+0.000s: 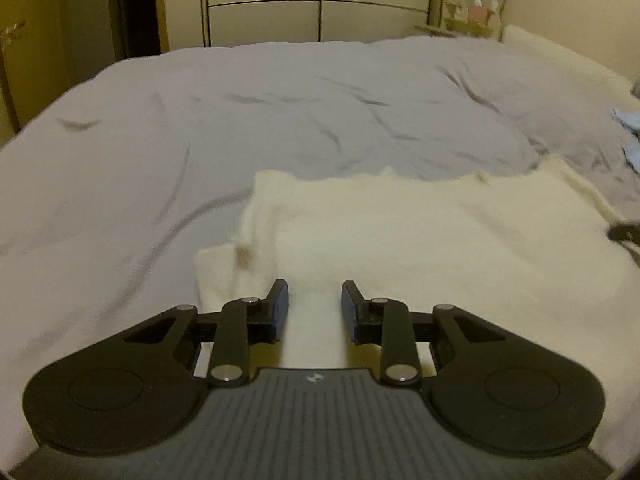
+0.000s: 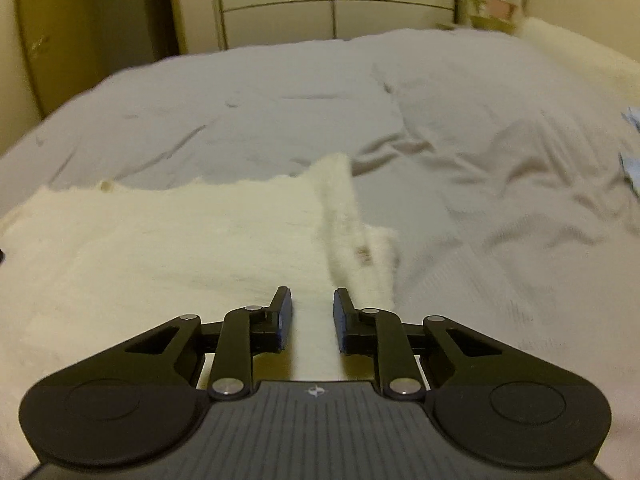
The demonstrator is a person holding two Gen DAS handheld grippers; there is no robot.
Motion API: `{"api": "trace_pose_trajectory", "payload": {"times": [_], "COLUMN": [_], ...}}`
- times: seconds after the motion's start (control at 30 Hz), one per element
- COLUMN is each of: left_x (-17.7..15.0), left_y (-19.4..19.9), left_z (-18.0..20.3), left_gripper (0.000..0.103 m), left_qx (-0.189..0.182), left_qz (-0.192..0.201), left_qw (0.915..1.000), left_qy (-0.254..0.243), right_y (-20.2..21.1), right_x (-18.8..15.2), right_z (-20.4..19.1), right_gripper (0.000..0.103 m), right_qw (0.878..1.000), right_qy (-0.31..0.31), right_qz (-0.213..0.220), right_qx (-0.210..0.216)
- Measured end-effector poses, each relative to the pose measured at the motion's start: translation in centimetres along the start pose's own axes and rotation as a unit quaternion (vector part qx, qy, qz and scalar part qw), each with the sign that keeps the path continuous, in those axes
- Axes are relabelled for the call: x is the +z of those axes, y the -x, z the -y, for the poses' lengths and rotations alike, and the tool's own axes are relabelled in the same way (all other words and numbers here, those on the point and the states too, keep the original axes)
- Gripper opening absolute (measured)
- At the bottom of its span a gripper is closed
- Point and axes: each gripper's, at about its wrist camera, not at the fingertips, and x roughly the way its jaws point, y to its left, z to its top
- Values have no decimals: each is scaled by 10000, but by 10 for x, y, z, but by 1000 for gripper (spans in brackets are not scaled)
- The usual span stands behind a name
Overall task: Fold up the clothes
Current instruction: 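Release the sweater and pull both grippers back above the folded bundle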
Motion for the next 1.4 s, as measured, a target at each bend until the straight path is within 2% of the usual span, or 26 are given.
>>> {"api": "trace_pose_trajectory", "payload": {"times": [0.03,0.1,0.13,0.17,0.2,0.3,0.4,0.53,0.63,0.73,0.77,0.8,0.87,0.97,1.23,1.27,1.3,1.33,1.4], "left_x": [2,10,15,18,17,7,-22,-63,-77,-78,-77,-76,-73,-76,-84,-85,-85,-86,-86], "left_y": [-1,0,3,12,26,64,94,93,102,119,126,133,145,164,202,206,211,215,222], "left_z": [-3,-1,1,4,7,17,32,36,40,50,55,61,72,91,119,121,123,126,130], "left_gripper": [26,19,17,17,17,17,18,20,20,22,26,29,33,37,48,49,51,52,61], "left_qx": [6,140,197,202,148,10,79,528,756,848,882,913,954,1035,962,964,971,984,1003], "left_qz": [41,210,299,390,467,446,339,-232,-390,-527,-559,-548,-504,-497,-408,-393,-378,-359,-308], "left_qw": [10000,9997,9994,9990,9988,9990,9994,9975,9945,9923,9918,9918,9922,9925,9944,9944,9945,9944,9944], "left_qy": [32,10,0,6,39,56,-48,416,606,733,732,710,625,414,185,164,142,121,89], "right_y": [6,33,49,65,82,114,134,119,132,151,158,166,180,194,219,223,228,233,241], "right_x": [-5,-15,-21,-31,-39,-51,-73,-95,-99,-103,-105,-107,-111,-117,-119,-119,-119,-119,-117], "right_z": [3,6,4,0,-4,-31,-59,-62,-57,-56,-58,-59,-63,-68,-81,-83,-86,-88,-92], "right_gripper": [17,1,1,9,21,31,43,44,45,54,60,71,87,89,91,94,103,103,103], "right_qw": [9999,9990,9981,9972,9963,9960,9982,9988,9973,9956,9953,9949,9942,9940,9936,9937,9940,9942,9946], "right_qy": [-100,-315,-433,-567,-681,-633,-354,-393,-666,-891,-932,-973,-1034,-1050,-1044,-1030,-1004,-974,-930], "right_qz": [71,232,329,434,504,623,492,15,-3,60,102,143,209,134,30,44,84,128,192], "right_qx": [-48,-221,-280,-238,-138,72,-27,-295,-316,-278,-253,-227,-191,-261,-423,-433,-432,-430,-417]}}
